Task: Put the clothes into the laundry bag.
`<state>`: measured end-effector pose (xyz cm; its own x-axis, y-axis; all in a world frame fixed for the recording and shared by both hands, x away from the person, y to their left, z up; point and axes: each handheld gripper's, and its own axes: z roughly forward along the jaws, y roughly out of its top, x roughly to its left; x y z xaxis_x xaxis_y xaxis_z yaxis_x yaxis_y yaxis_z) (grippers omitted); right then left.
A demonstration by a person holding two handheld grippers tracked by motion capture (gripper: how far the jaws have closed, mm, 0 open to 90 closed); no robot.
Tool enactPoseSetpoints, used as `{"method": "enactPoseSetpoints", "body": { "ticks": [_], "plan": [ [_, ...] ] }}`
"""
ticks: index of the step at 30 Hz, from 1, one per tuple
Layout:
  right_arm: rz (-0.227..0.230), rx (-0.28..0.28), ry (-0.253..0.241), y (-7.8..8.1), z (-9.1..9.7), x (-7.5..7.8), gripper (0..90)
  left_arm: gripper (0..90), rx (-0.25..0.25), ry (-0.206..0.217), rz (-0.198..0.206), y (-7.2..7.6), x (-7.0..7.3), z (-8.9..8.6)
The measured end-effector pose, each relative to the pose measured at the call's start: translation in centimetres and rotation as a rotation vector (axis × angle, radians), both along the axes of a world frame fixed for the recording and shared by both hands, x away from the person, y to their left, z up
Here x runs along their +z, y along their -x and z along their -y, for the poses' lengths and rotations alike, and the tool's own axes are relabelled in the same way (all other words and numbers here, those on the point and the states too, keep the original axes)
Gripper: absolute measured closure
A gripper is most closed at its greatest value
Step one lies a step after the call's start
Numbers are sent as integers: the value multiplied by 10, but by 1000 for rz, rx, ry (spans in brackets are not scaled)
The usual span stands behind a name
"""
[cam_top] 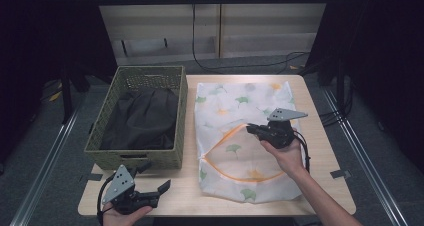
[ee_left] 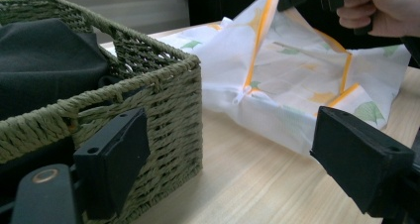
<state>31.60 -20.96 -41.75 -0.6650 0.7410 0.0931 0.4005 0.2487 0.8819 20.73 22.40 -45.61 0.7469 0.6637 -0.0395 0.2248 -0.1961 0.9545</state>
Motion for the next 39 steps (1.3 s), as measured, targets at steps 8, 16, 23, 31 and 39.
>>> {"method": "enactPoseSetpoints", "body": {
  "ticks": [8, 16, 23, 31, 39],
  "plan": [
    [49, -22, -39, -9, -2, 14, 896, 161, -14, -21, 11, 2, 11, -3],
    [45, -11, -36, -8, -4, 14, 896, 165, 2, -34, 24, -11, 37, -7],
    [46, -3, -40, -7, -1, 14, 896, 136, -16, -9, 21, -40, 57, -4],
    [45, 0, -17, -6, -3, 12, 895, 110, 43, -104, -39, -93, 83, -8],
    [41, 4, -14, -7, -2, 11, 895, 93, 37, -112, -151, -146, 83, -14]
  ]
}}
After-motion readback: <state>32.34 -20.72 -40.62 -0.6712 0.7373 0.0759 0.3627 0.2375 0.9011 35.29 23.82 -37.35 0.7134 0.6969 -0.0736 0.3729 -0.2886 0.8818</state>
